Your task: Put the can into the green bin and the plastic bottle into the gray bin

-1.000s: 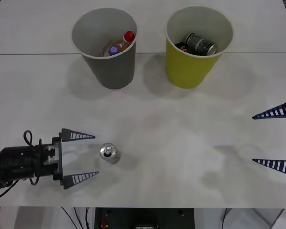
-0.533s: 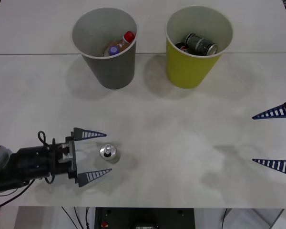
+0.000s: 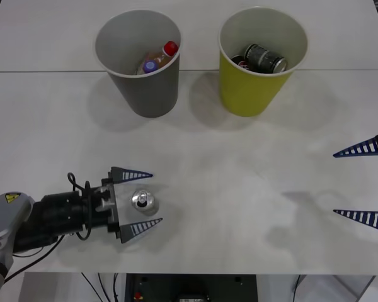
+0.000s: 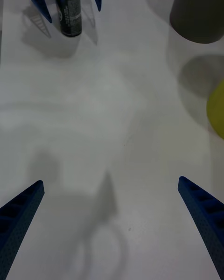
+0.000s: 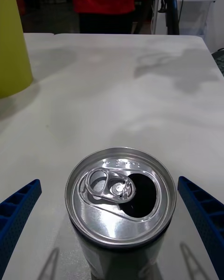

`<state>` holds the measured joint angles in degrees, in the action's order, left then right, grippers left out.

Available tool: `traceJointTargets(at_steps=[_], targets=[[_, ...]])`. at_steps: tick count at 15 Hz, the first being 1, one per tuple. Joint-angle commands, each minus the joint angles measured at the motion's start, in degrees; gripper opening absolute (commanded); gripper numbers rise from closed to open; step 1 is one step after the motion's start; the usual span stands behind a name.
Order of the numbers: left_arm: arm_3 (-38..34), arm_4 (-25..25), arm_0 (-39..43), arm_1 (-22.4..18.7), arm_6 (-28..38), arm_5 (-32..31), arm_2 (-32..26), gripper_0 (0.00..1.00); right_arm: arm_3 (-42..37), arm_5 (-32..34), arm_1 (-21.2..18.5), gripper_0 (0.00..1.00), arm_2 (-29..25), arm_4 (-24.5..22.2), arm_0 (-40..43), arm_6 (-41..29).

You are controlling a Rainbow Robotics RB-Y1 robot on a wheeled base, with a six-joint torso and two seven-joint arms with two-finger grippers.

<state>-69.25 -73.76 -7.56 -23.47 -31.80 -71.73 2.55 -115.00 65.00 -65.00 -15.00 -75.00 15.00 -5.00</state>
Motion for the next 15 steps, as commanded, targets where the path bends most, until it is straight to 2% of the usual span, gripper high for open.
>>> traceJointTargets(at_steps=[1, 3, 4, 5, 6, 7, 9, 15], targets=[[-0.01, -0.60, -0.09, 1.06, 0.34, 0.81, 0.00, 1.00, 0.00, 0.00, 0.00, 1.00, 0.00, 0.00, 0.00, 0.00], [-0.01, -0.69, -0.09, 1.41, 0.43, 0.89, 0.00, 1.00, 0.00, 0.00, 0.00, 1.00, 0.00, 0.00, 0.00, 0.00], [-0.01, -0.69, -0.09, 1.50, 0.51, 0.89, 0.00, 0.87, 0.00, 0.00, 0.00, 1.00, 0.00, 0.00, 0.00, 0.00], [-0.01, -0.69, -0.09, 1.50, 0.78, 0.98, 0.00, 0.31, 0.00, 0.00, 0.00, 1.00, 0.00, 0.00, 0.00, 0.00], [-0.01, -0.69, -0.09, 1.59, 1.04, 0.89, 0.00, 0.15, 0.00, 0.00, 0.00, 1.00, 0.00, 0.00, 0.00, 0.00], [-0.01, -0.77, -0.09, 1.50, 1.39, 0.89, -0.09, 0.04, 0.00, 0.00, 0.00, 1.00, 0.00, 0.00, 0.00, 0.00], [-0.01, -0.86, -0.09, 1.50, 1.92, 0.89, 0.00, 0.00, 0.00, 0.00, 0.00, 1.00, 0.00, 0.00, 0.00, 0.00], [-0.01, -0.86, -0.09, 1.41, 2.89, 0.89, -0.09, 0.00, 0.00, 0.00, 0.00, 1.00, 0.00, 0.00, 0.00, 0.00]])
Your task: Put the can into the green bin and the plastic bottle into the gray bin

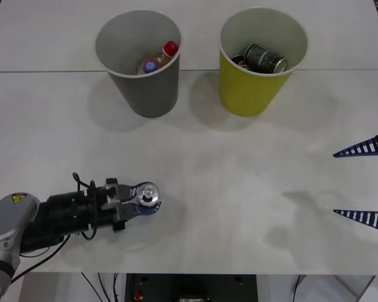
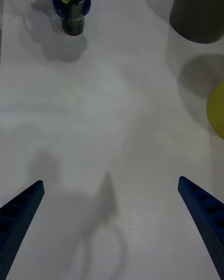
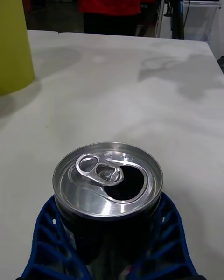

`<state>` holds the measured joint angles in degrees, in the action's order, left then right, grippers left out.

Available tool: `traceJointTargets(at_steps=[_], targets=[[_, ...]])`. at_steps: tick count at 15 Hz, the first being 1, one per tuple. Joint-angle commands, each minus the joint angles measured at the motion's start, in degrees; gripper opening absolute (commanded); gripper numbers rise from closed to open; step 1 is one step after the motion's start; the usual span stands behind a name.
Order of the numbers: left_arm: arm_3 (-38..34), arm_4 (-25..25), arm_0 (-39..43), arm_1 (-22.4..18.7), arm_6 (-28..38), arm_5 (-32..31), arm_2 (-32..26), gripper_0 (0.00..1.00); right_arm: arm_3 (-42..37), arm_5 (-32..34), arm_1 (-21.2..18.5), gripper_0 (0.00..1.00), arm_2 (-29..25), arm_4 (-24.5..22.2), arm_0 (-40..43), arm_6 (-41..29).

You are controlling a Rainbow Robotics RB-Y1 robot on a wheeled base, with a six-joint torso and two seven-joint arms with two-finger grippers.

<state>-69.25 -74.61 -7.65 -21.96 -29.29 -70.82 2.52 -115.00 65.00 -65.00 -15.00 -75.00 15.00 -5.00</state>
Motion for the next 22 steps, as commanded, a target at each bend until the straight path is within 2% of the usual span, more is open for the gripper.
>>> traceJointTargets(at_steps=[1, 4, 7, 9, 11, 16, 20, 22], targets=[[-0.10, -0.01, -0.08, -0.28, 0.55, -0.02, -0.06, 0.00, 0.00, 0.00, 0.00, 1.00, 0.00, 0.00, 0.00, 0.00], [-1.68, 0.43, -0.79, -2.30, 3.98, -0.82, -0.06, 0.00, 0.00, 0.00, 0.00, 1.00, 0.00, 0.00, 0.00, 0.00], [-6.86, 0.43, -0.79, -5.55, 13.03, -1.26, -0.41, 0.00, 0.00, 0.00, 0.00, 1.00, 0.00, 0.00, 0.00, 0.00], [-11.17, -0.18, -0.79, -8.45, 21.64, -1.26, -1.03, 0.00, 0.00, 0.00, 0.00, 1.00, 0.00, 0.00, 0.00, 0.00], [-16.97, -4.31, -0.79, -10.47, 29.46, -1.26, -2.26, 0.00, 0.00, 0.00, 0.00, 1.00, 0.00, 0.00, 0.00, 0.00], [-36.13, -16.00, -0.79, -15.39, 54.51, -2.40, -4.45, 0.00, 0.00, 0.00, 0.00, 1.00, 0.00, 0.00, 0.00, 0.00], [-50.98, -25.14, -1.58, -15.39, 74.20, -4.59, -6.04, 0.00, 0.00, 0.00, 0.00, 1.00, 0.00, 0.00, 0.00, 0.00], [-56.43, -29.10, -5.88, -14.78, 83.34, -9.25, -5.86, 0.00, 0.00, 0.00, 0.00, 1.00, 0.00, 0.00, 0.00, 0.00]])
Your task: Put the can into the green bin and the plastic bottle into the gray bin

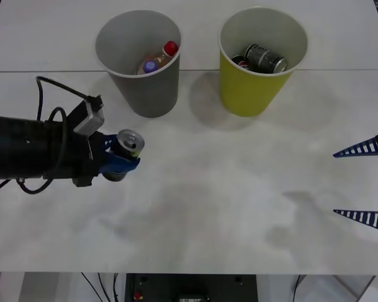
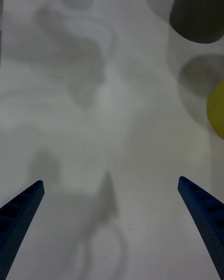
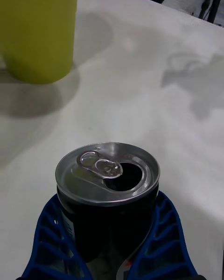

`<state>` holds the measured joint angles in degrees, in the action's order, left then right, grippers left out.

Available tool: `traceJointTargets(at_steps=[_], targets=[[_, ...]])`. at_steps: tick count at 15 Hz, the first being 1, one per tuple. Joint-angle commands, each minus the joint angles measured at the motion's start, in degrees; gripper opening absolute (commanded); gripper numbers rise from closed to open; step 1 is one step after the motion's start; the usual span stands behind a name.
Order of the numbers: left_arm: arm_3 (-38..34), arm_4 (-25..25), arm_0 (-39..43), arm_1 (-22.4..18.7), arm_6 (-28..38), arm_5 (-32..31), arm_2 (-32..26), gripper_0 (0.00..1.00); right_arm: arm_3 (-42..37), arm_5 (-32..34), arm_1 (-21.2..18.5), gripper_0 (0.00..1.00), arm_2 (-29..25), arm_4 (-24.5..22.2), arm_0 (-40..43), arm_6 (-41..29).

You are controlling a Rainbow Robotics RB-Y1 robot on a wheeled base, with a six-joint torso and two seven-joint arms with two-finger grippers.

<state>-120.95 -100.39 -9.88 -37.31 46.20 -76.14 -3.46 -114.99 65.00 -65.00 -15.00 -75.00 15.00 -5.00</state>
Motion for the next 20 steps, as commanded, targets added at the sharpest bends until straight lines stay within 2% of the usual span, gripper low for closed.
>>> traceJointTargets(at_steps=[1, 2, 5, 7, 10, 13, 15, 18, 20], targets=[[-5.61, -3.67, -5.85, 0.66, 10.92, -5.07, 0.56, 0.00, -0.01, 0.00, 0.00, 1.00, 0.00, 0.00, 0.00, 0.00], [-6.05, -4.11, -9.10, 0.66, 14.44, -6.22, 1.88, 0.00, -0.01, 0.00, 0.00, 1.00, 0.00, 0.00, 0.00, 0.00], [-4.47, -10.70, -20.35, 1.19, 23.76, -10.61, 6.45, 0.00, -0.01, 0.00, 0.00, 1.00, 0.00, 0.00, 0.00, 0.00], [2.12, -11.67, -29.67, 1.19, 28.06, -13.51, 9.08, 0.00, -0.01, 0.00, 0.00, 1.00, 0.00, 0.00, 0.00, 0.00], [18.38, -11.41, -43.29, 1.63, 27.36, -13.69, 13.83, 0.00, -0.01, 0.00, 0.00, 1.00, 0.00, 0.00, 0.00, 0.00], [32.44, -11.41, -54.98, 5.15, 26.30, -13.69, 16.99, 0.00, -0.01, 0.00, 0.00, 1.00, 0.00, 0.00, 0.00, 0.00], [39.47, -12.02, -60.43, 7.78, 25.95, -12.90, 18.84, 0.00, -0.01, 0.00, 0.00, 1.00, 0.00, 0.00, 0.00, 0.00], [46.51, -15.98, -66.67, 12.18, 26.30, -9.56, 22.44, 0.00, -0.01, 0.00, 0.00, 1.00, 0.00, 0.00, 0.00, 0.00], [51.34, -18.70, -69.40, 15.52, 26.48, -6.48, 22.71, 0.00, -0.01, 0.00, 0.00, 1.00, 0.00, 0.00, 0.00, 0.00]])
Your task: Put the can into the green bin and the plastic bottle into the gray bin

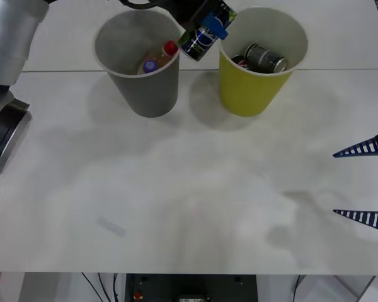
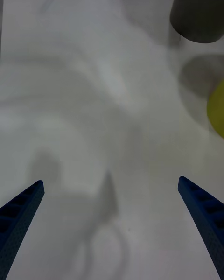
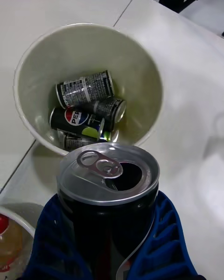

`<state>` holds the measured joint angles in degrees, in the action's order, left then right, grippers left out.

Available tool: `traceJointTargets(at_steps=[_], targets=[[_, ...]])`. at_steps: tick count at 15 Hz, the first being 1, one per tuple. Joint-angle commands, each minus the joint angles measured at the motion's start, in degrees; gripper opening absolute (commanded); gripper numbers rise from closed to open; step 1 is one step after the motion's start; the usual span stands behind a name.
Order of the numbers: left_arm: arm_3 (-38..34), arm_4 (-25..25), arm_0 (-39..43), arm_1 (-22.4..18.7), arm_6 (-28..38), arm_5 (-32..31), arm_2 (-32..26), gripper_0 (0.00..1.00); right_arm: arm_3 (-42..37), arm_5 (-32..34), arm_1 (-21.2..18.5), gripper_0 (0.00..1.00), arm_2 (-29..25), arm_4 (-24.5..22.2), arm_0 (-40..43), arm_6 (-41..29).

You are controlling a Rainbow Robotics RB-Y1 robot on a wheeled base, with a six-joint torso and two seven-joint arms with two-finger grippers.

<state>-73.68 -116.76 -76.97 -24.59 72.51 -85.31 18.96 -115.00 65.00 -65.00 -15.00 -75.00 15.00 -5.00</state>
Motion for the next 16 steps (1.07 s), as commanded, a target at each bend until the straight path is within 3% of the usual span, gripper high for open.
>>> traceJointTargets(at_steps=[1, 5, 9, 14, 15, 16], targets=[[6.45, -3.30, -3.45, 4.37, 0.08, 4.63, 0.29, 0.00, 0.00, 0.00, 0.00, 1.00, 0.00, 0.00, 0.00, 0.00], [16.82, -4.18, -7.67, 9.21, 0.26, 15.96, 3.28, 0.00, 0.00, 0.00, 0.00, 1.00, 0.00, 0.00, 0.00, 0.00], [22.18, -5.59, -8.02, 13.69, 1.49, 25.90, 3.81, 0.00, 0.00, 0.00, 0.00, 1.00, 0.00, 0.00, 0.00, 0.00], [23.58, -6.20, -8.11, 14.74, 2.10, 30.11, 8.11, 0.03, 0.00, 0.00, 0.00, 1.00, 0.00, 0.00, 0.00, 0.00], [23.58, -6.29, -8.11, 14.74, 2.10, 30.11, 8.55, 0.14, 0.00, 0.00, 0.00, 1.00, 0.00, 0.00, 0.00, 0.00], [23.58, -6.29, -8.11, 14.74, 2.10, 30.11, 8.55, 0.57, 0.00, 0.00, 0.00, 1.00, 0.00, 0.00, 0.00, 0.00]])
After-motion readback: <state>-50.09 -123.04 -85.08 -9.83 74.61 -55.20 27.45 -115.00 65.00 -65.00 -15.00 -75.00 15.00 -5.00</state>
